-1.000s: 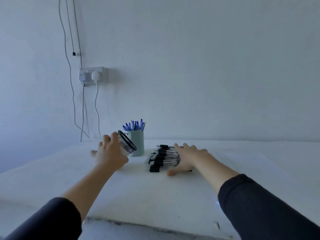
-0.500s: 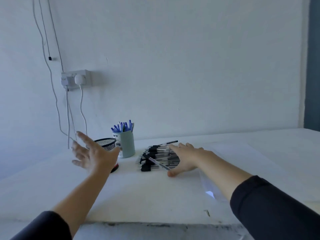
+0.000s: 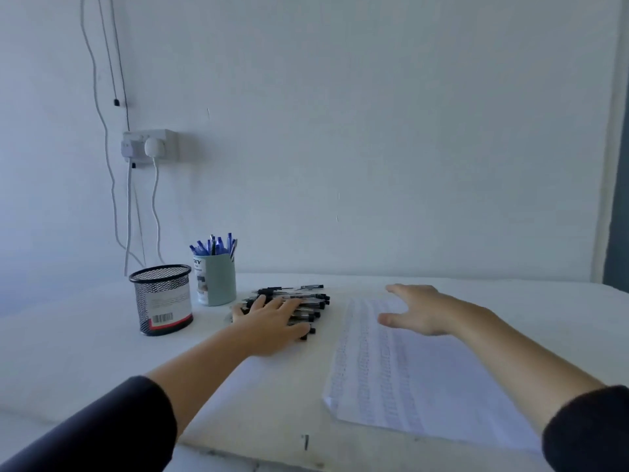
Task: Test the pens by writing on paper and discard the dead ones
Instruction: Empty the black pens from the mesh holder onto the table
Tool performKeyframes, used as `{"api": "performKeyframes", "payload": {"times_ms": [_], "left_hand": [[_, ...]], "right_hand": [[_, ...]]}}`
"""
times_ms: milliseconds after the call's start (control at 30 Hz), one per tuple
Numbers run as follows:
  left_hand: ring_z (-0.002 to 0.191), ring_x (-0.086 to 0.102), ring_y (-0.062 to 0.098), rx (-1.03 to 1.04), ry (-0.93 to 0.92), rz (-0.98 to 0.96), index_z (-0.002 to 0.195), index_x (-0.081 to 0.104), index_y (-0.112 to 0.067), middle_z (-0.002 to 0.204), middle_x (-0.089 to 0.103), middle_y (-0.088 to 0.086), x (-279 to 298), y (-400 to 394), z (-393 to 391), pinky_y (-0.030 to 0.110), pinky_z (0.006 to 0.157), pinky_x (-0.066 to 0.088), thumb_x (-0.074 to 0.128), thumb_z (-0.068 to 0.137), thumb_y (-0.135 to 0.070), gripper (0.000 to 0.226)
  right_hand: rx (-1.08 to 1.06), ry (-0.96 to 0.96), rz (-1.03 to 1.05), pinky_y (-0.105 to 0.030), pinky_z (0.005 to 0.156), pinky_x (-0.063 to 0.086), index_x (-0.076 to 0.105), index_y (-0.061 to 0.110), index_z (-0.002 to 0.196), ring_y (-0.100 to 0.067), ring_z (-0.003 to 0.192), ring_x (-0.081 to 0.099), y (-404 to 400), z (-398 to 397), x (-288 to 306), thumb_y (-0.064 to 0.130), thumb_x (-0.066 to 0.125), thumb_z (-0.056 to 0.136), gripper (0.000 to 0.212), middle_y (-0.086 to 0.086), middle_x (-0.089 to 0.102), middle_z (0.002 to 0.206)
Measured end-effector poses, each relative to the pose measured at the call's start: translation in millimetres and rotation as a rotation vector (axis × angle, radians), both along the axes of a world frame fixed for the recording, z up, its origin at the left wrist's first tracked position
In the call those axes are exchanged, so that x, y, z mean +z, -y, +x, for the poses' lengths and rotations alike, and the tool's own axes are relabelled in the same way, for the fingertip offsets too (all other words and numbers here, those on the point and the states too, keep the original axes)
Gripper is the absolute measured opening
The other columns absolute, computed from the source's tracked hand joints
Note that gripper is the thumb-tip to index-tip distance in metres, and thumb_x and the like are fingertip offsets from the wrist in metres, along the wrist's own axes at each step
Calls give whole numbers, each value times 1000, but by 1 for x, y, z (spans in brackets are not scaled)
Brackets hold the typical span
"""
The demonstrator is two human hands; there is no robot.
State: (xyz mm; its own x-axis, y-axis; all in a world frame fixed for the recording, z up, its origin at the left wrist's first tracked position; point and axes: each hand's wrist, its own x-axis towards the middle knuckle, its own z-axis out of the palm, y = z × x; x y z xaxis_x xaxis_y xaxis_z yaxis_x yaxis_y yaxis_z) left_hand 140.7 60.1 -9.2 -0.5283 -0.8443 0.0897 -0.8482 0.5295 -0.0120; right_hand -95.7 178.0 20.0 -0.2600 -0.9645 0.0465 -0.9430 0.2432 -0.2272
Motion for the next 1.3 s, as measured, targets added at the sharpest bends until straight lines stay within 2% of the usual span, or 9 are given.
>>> {"api": "performKeyframes", "payload": {"times_ms": [133, 367, 467, 533, 633, 767, 900, 1000, 1300], "left_hand": [[146, -7, 35, 90, 96, 88, 151, 5, -39, 161, 0, -3, 6, 3, -20, 71, 107, 2, 24, 92, -67, 68], [147, -1, 29, 214, -79, 5, 146, 26, -39, 159, 16, -3, -3, -6, -34, 70, 106, 3, 26, 89, -65, 62], [147, -4, 28, 222, -109, 13, 148, 19, -43, 160, 9, -2, -3, -5, -33, 70, 106, 0, 27, 89, -66, 64], [147, -6, 27, 243, -87, 24, 148, 16, -43, 161, 4, 0, -3, -7, -33, 71, 104, -1, 26, 87, -69, 67], [147, 0, 29, 266, -66, -8, 146, 23, -43, 160, 11, 3, -5, -6, -35, 73, 102, 2, 24, 87, -68, 64], [141, 21, 31, 280, -23, -93, 139, 37, -39, 153, 30, 5, -6, -3, -41, 73, 101, 7, 21, 87, -64, 60], [143, 16, 30, 272, -5, -114, 141, 34, -40, 156, 24, 4, -8, 2, -41, 75, 99, 2, 20, 86, -68, 63], [144, 13, 29, 278, -12, -102, 143, 30, -42, 157, 21, 2, -6, 4, -38, 75, 99, 0, 19, 85, -70, 65], [147, 0, 31, 296, -24, -4, 151, 8, -39, 161, 3, 6, -3, 1, -44, 70, 106, 1, 15, 85, -76, 76]], "right_hand": [[-63, 122, -132, -47, 114, 23, 19, 27, 150, -23, 142, 24, -12, -32, -13, 58, 47, 91, 73, 0, 25, 156], [-121, 64, -135, -46, 111, 23, 17, 28, 151, -22, 141, 25, -16, -37, -12, 58, 40, 94, 69, 1, 26, 155], [-139, 73, -60, -49, 113, 17, 17, 34, 150, -20, 143, 22, -15, -41, -18, 64, 39, 91, 70, 3, 25, 156], [-146, 111, -5, -51, 115, 13, 22, 39, 148, -18, 144, 20, -18, -44, -21, 80, 39, 78, 83, 5, 26, 156], [-132, 167, 27, -50, 116, 13, 32, 42, 144, -17, 142, 26, -14, -59, -32, 105, 29, 30, 131, 10, 28, 154], [-164, 185, 35, -46, 117, 16, 33, 40, 144, -19, 144, 21, -15, -63, -32, 84, 46, 68, 90, 9, 26, 155], [-226, 157, 52, -42, 115, 24, 30, 42, 145, -22, 144, 22, -15, -62, -29, 88, 47, 57, 101, 4, 24, 156], [-216, 147, 49, -42, 116, 22, 28, 38, 147, -20, 145, 18, -14, -60, -27, 79, 49, 73, 87, 5, 22, 157], [-239, 7, 78, -45, 109, 19, 32, 39, 143, -21, 141, 22, -12, -56, -25, 75, 43, 80, 73, 6, 28, 152]]}}
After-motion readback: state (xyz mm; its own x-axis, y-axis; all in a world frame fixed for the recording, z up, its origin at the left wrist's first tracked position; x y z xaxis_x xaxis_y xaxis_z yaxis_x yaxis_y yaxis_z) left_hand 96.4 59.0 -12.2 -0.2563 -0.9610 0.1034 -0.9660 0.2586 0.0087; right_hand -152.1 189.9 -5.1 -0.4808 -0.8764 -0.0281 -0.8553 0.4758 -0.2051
